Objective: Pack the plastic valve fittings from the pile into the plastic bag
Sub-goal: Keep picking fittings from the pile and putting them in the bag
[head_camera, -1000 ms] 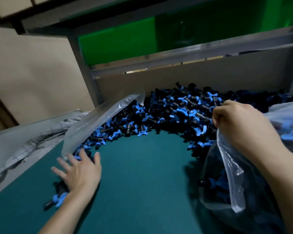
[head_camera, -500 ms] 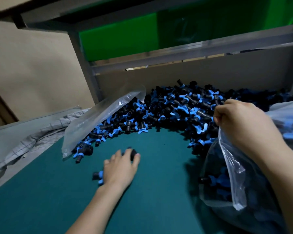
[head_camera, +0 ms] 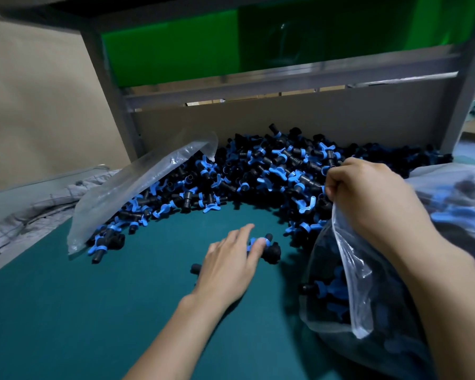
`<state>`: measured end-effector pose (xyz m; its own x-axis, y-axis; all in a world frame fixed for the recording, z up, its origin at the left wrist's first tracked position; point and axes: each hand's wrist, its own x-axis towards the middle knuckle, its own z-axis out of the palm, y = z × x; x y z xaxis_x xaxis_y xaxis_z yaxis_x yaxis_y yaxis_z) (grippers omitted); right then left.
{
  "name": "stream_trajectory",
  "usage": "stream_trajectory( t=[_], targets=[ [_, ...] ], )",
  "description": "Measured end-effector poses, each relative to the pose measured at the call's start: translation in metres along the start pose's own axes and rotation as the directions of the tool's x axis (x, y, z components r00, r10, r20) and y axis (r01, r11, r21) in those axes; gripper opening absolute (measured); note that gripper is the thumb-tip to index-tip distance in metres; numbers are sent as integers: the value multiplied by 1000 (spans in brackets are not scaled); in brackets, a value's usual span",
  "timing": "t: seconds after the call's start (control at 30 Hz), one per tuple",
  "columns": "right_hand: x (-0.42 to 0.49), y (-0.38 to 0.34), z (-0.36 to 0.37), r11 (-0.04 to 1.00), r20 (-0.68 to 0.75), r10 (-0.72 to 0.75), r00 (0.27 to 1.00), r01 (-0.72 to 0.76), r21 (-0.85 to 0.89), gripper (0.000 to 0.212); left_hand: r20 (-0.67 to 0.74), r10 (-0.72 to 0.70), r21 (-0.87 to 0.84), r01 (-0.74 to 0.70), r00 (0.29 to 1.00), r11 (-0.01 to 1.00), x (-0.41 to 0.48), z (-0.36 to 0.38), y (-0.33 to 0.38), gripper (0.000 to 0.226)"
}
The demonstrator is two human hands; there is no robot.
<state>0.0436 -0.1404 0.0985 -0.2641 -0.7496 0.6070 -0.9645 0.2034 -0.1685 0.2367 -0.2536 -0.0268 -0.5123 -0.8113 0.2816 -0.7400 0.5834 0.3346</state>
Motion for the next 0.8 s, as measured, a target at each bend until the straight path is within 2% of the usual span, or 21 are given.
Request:
stream_trajectory(
  t=[0.07,0.17,0.33,0.5,0.53,0.6,0.63,0.7,0.77,0.8],
  targets=[
    [0,0,0,1000,5,1,1000,-1,0,30,-11,-20,59,21,1000,998,-4,-5,-12,57],
    [1,0,0,1000,8,5,1000,-5,-3,29,-41,27,179,-19,999,984,-12,-10,-28,57],
    [1,-1,-1,1000,7,4,1000,-4,6,32,-227,168,212,-120,959,970,-24,-14,-29,41],
    [0,-1,-1,1000,9,-6,1000,6,16,36,-137,156,179,-130,978,975,-28,2,-8,23],
    [0,-1,-1,1000,10,-3,1000,3,15,36,-149,120,105,-105,982,989,-25,5,-6,18],
    [0,-1,0,1000,10,-2,1000,2,11,36,-195,-15,-186,-22,981,982,-17,7,2,9],
    [1,-1,0,1000,10,-4,1000,4,11,35,-210,-102,-360,20,972,933,-13,8,8,6],
    [0,-1,0,1000,11,-9,1000,9,13,34,-217,-261,-638,66,941,767,-5,10,21,7],
    [-1,-1,-1,1000,14,-9,1000,8,15,31,-194,-354,-791,67,915,608,-4,12,31,11],
    [0,-1,-1,1000,12,-6,1000,6,13,31,-194,-367,-823,53,910,566,-3,13,34,13]
  ],
)
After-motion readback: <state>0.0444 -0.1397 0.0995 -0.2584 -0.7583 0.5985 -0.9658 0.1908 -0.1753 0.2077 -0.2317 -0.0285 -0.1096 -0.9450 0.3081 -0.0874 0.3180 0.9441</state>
